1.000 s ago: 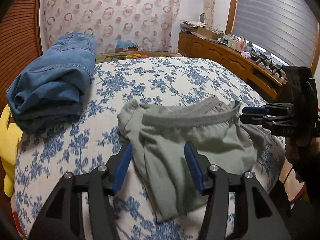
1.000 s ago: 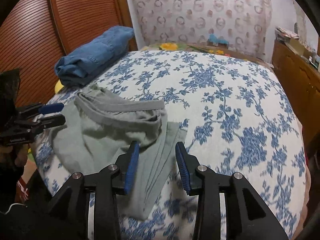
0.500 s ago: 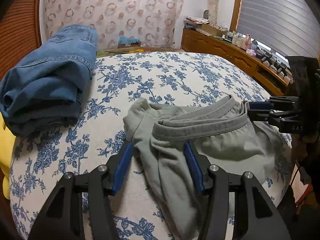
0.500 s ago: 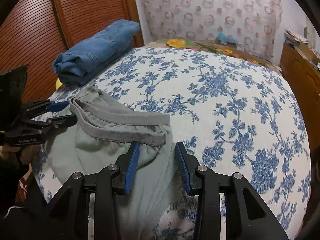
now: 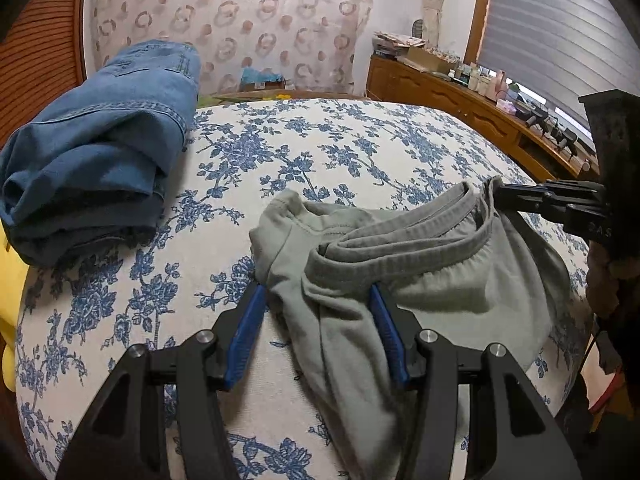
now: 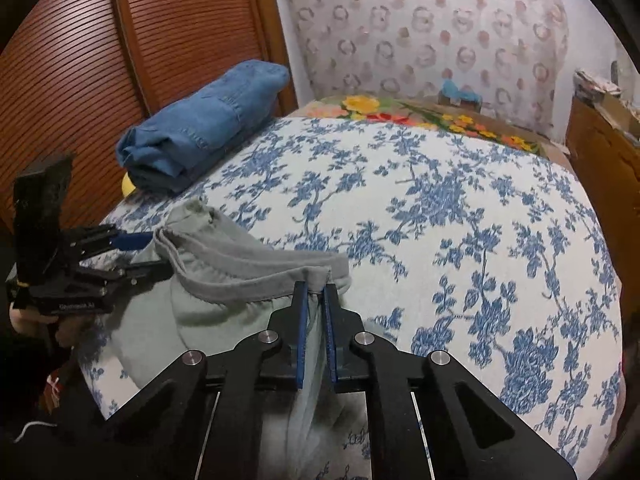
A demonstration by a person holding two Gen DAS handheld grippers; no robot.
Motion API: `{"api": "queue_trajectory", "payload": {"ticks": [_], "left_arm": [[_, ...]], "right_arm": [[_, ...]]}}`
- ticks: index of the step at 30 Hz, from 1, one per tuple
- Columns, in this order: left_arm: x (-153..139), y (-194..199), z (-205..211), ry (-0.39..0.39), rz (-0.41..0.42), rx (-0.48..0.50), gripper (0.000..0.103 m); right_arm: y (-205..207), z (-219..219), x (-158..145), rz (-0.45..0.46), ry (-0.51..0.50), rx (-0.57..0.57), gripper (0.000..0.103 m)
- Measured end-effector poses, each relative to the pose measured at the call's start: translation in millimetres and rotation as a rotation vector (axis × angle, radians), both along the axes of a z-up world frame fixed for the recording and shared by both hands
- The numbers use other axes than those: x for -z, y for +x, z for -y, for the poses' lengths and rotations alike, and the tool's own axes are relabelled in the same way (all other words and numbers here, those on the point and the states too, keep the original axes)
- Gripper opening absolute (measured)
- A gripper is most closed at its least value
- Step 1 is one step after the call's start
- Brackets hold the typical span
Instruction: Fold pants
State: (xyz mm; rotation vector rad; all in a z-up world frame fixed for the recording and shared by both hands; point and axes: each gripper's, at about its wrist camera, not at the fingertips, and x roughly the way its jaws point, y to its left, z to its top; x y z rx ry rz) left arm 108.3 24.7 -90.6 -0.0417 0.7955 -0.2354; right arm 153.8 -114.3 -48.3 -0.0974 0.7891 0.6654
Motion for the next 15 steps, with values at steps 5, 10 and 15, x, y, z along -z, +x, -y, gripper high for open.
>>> {"api": "queue_trajectory", "payload": {"ticks": [5, 10, 15], "left_arm": [[0.4, 0.4, -4.1, -0.018, -0.003, -0.016, 0.054], [1.2, 1.4, -5.6, -0.027, -0.009, -0.022, 0.054], [2.7, 2.2, -8.1, -0.03, -0.018, -0.028, 0.054]], "right_arm": [[7.6, -0.2, -1.6, 0.032, -0.004, 0.05, 0.004], [11.6, -5.5, 13.6, 0.007, -0.068, 0.066, 0.004], [12.0, -6.6, 20.0, -0.004, -0.087, 0.071, 0.008]]}}
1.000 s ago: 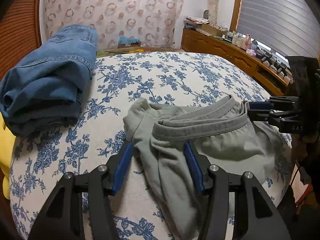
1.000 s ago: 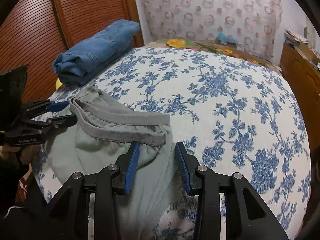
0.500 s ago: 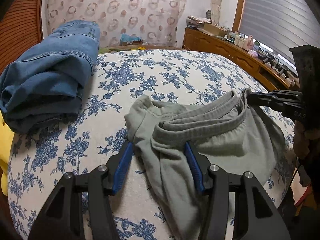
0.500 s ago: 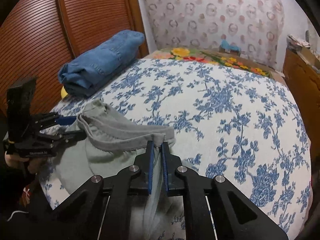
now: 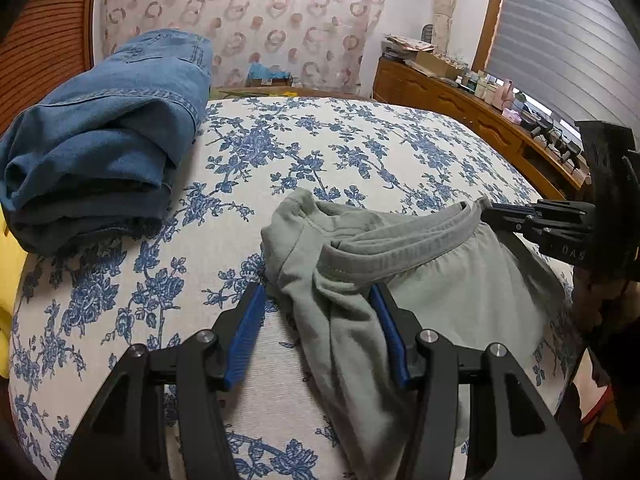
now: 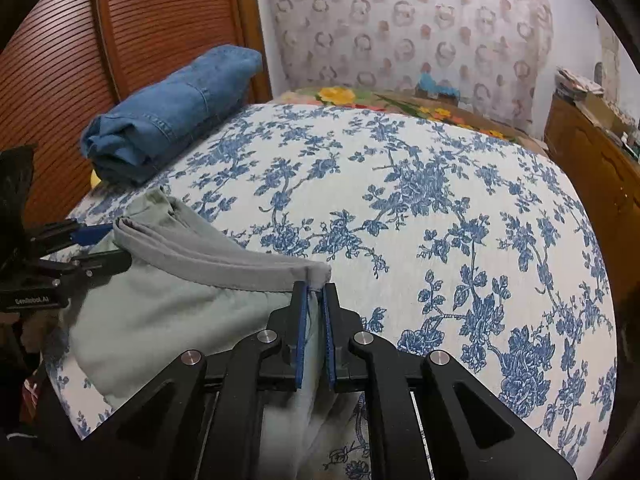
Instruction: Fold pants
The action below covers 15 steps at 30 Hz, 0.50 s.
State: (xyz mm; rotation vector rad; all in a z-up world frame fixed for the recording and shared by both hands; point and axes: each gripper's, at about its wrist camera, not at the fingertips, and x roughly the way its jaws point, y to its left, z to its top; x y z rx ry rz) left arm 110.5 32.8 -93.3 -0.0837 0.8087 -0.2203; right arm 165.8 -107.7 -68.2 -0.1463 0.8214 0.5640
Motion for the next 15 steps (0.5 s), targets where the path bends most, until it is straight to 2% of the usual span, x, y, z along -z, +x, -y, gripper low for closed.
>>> {"api": "queue_trajectory", "payload": {"ticks": [2, 5, 8, 10, 15], "left_arm": [[-0.3, -0.2, 0.8, 0.005, 0.0, 0.0, 0.054], [-0.6, 0.4, 2.1, 0.014, 0.0, -0.001, 0.054], [0.0, 1.7, 2.4, 0.015, 0.0, 0.0, 0.054], [0.6, 1.9, 3.7, 0.019, 0.001, 0.0, 0.054], [1.3, 2.2, 4.4, 0.027, 0.002, -0.001, 0.054]], "right_arm": [[-0.3, -0.3, 0.4, 0.003, -0.011, 0.002, 0.009], [-4.3, 1.4, -4.5, 0.029, -0.026, 0.014, 0.017], [-11.1, 4.7, -10.8, 0.04, -0.018, 0.014, 0.029], [-17.9, 5.6, -13.2, 0.044, 0.006, -0.014, 0.042], [-22.2, -2.1, -3.4, 0.037, -0.043, -0.042, 0.049]]}}
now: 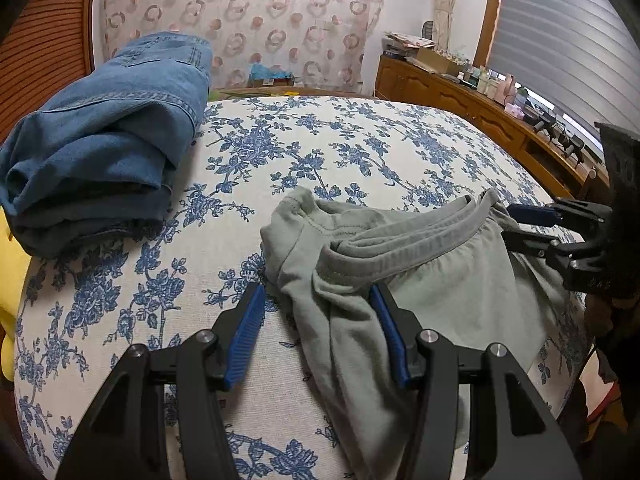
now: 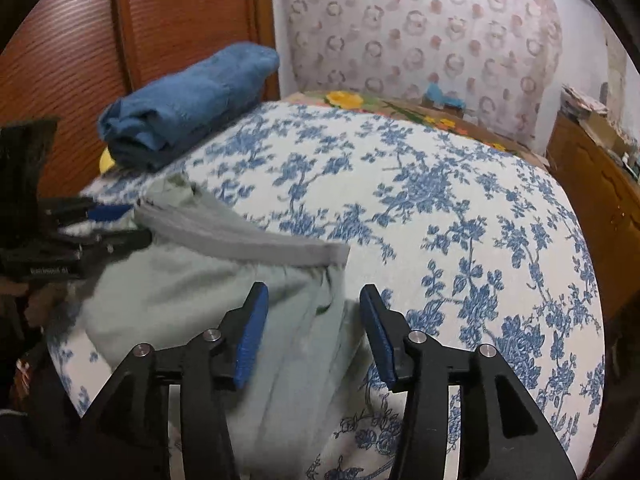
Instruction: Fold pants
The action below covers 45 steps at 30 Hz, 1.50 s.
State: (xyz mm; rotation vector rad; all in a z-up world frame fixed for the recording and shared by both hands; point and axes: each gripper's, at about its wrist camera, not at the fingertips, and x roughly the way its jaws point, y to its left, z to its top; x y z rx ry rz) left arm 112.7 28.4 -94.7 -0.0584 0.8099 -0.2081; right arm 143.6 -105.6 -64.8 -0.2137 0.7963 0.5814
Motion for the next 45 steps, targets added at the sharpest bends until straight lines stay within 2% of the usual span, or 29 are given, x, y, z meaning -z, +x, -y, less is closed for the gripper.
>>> {"api": "queue_trajectory", "payload": {"ticks": [4, 10, 14, 24, 32, 35, 37, 39, 45], "left_arm": [[-0.1, -0.2, 0.2, 0.003, 0.0, 0.0, 0.054], [0.9, -0.8, 2.2, 0.011, 0.001, 0.0, 0.054], [1.2, -0.8, 2.6, 0.015, 0.001, 0.0, 0.054], [1.3, -1.3, 3.5, 0.018, 0.002, -0.001, 0.054], [1.5, -1.1, 3.4, 0.019, 0.002, -0.001, 0.054], [1.3, -1.2, 3.7, 0.018, 0.002, -0.001, 0.054], [1.5, -1.4, 3.6, 0.018, 0.002, -0.001, 0.054], [1.2, -1.3, 3.7, 0.017, 0.003, -0.001, 0.054], [1.8, -0.1, 1.6, 0.002, 0.002, 0.001, 0.054]], "right_arm": [[4.2, 0.4, 9.3, -0.024, -0.02, 0.017, 0.053], [1.5, -1.3, 10.8, -0.013, -0.041, 0.017, 0.06], [-3.9, 4.0, 9.6, -0.022, -0.041, 0.044, 0.061], [-53.4, 44.3, -0.2, -0.062, 0.021, 0.087, 0.061], [-74.3, 50.5, 9.9, -0.111, 0.056, 0.061, 0.041], [-74.3, 48.7, 9.2, -0.121, 0.076, 0.045, 0.028], [-75.1, 45.2, 9.8, -0.125, 0.076, 0.023, 0.014], [-77.8, 43.8, 9.3, -0.107, 0.056, 0.018, 0.007], [-82.1, 47.5, 7.3, -0.08, 0.036, 0.03, 0.002]]}}
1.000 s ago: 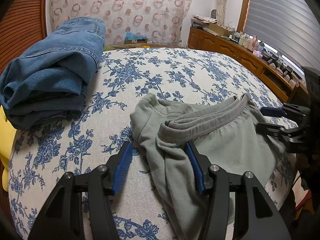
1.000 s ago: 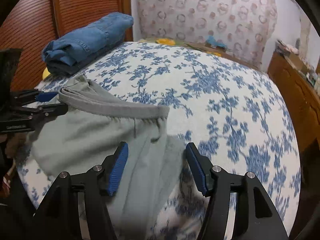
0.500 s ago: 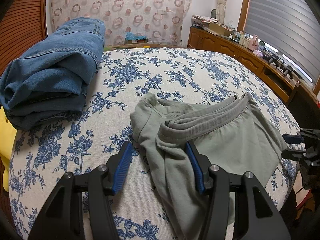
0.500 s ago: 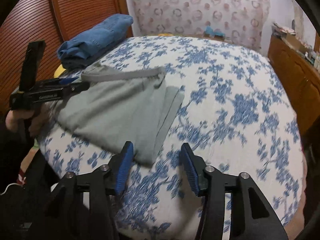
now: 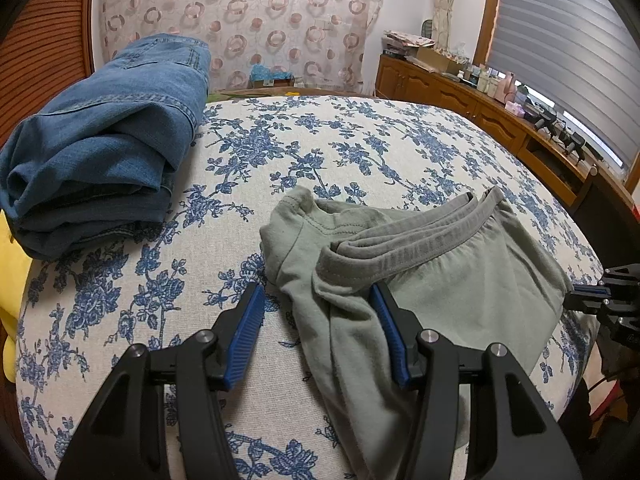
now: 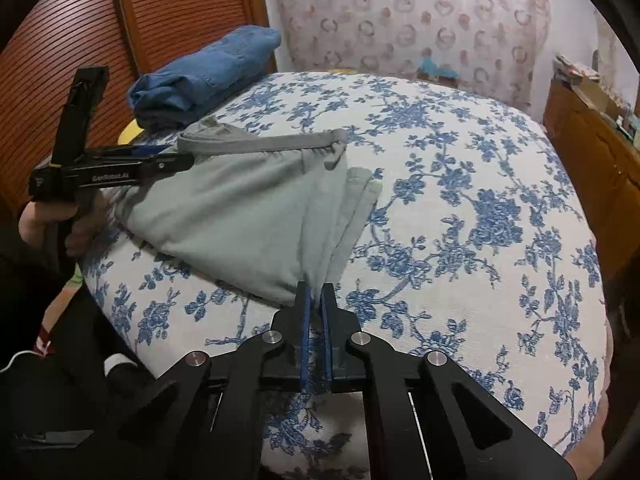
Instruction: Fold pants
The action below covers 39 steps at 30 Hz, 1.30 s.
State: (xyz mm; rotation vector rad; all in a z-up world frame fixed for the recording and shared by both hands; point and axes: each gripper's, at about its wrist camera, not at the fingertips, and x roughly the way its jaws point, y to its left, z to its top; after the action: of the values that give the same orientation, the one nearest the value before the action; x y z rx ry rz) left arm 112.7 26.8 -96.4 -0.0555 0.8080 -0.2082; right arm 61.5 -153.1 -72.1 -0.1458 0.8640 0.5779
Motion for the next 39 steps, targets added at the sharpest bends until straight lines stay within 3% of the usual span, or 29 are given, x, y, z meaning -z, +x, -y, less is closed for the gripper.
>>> {"api": "queue_trajectory", "payload": {"ticks": [8, 11, 16, 18, 27, 39], "left_arm": [[-0.7, -1.5, -2.9, -0.007, 0.001, -0.002, 0.054], [-0.7, -1.8, -3.1, -0.005, 0.001, -0.002, 0.054], [-0.8, -1.4, -3.6, -0.004, 0.001, -0.002, 0.054], [-0.6, -1.7, -3.4, -0.004, 0.001, -0.002, 0.054], [-0.6, -1.8, -3.8, -0.005, 0.002, -0.003, 0.054], [-0.5, -2.1, -3.5, -0.003, 0.002, -0.003, 0.054]], "right_arm": [[-1.7, 6.6, -10.3, 0.005, 0.023, 0.0, 0.003], [1.3, 5.6, -18.4, 0.029, 0.0, 0.02, 0.012], [19.0, -0.8, -21.9, 0.054, -0.037, 0.064, 0.037], [27.4, -4.4, -20.0, 0.051, -0.043, 0.081, 0.042], [57.5, -25.8, -13.5, 0.025, -0.063, 0.136, 0.053], [89.6, -44.7, 2.5, 0.018, -0.078, 0.091, 0.055]]}}
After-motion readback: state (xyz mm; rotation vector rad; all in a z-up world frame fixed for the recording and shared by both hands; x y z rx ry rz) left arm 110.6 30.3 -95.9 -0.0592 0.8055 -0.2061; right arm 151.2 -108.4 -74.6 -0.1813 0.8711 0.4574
